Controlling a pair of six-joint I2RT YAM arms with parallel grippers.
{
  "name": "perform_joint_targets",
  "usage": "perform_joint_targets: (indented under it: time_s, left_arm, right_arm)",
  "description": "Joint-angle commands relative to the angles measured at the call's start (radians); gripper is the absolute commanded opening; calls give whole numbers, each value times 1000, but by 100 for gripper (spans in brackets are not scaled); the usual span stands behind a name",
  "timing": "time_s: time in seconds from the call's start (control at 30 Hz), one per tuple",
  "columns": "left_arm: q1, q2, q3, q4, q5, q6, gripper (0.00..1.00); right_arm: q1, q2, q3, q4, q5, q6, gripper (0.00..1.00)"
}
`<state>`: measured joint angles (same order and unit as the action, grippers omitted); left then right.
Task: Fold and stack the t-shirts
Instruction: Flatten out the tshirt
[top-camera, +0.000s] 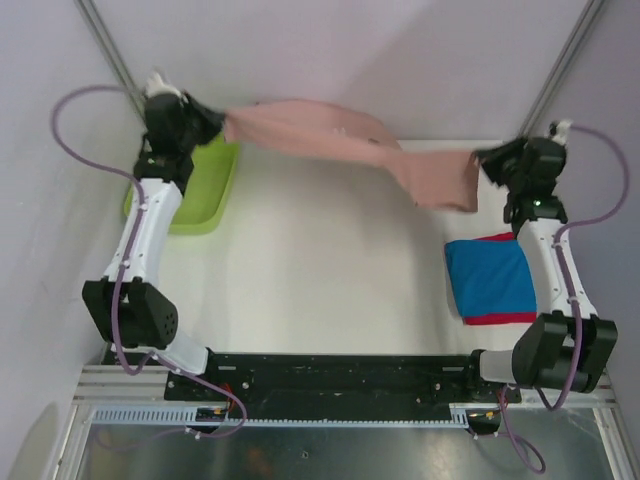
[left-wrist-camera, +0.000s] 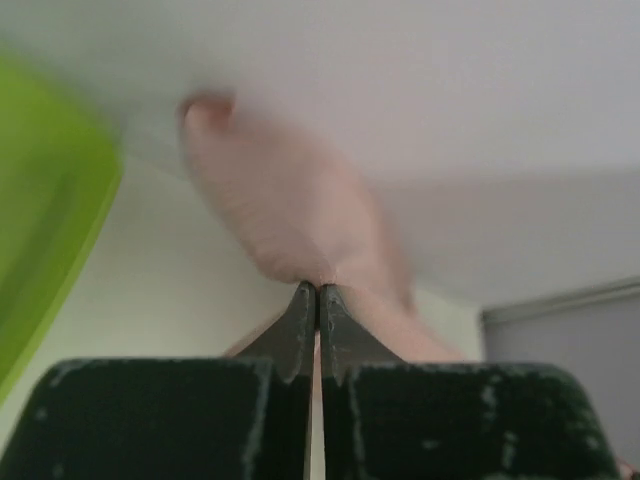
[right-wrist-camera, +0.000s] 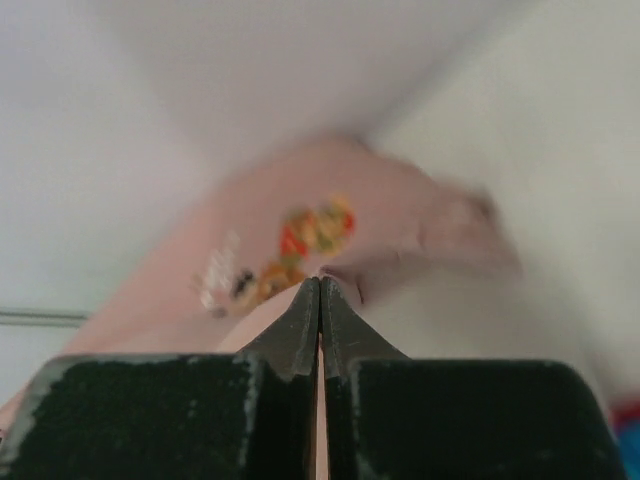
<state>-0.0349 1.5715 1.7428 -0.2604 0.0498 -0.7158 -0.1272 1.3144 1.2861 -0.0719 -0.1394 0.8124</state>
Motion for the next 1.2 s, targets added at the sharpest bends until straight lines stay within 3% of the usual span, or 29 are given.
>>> perform_joint_targets:
  time_s: [0.0, 0.2, 0.4, 0.6, 0.9, 1.17]
  left_arm:
    - [2, -29, -347, -50, 17, -21, 0]
    - [1, -17, -660, -75, -34, -15, 0]
    - [3, -21, -744, -125, -101, 15, 0]
    - [14, -77, -729, -212, -172, 76, 0]
    - [30, -247, -802, -259, -185, 148, 0]
    - [30, -567, -734, -289, -118, 201, 0]
  right_arm:
    - [4, 22, -191, -176, -4, -46, 0]
    - [55, 135, -271, -311, -25, -138, 0]
    - [166, 185, -321, -357, 11, -188, 0]
    - [154, 168, -319, -374, -11, -202, 0]
    - [158, -68, -309, -512, 19, -233, 0]
    - [135, -353, -198, -555, 15, -217, 0]
